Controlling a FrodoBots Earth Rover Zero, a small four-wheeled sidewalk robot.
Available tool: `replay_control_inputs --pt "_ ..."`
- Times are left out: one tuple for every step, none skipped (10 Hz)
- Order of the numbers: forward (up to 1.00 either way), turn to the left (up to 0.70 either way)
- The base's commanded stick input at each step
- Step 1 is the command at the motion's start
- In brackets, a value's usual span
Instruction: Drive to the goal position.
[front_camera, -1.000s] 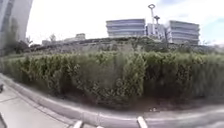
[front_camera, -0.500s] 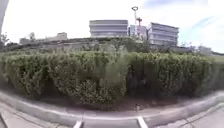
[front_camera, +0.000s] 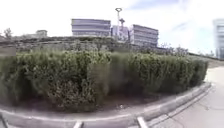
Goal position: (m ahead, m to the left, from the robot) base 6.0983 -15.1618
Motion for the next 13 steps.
replay_control_inputs --pt "0.00 -0.70" --pt "0.00 -0.70" --pt "0.00 -0.70" --pt "0.00 -0.70" --pt "0.00 -0.70" --pt "0.00 -0.70" --pt "0.00 -0.70" --pt "0.00 -0.69" --pt "0.00 -0.70" --pt "0.00 -0.70" --pt "0.00 -0.70" --pt "0.00 -0.70" --pt "0.00 -0.70"
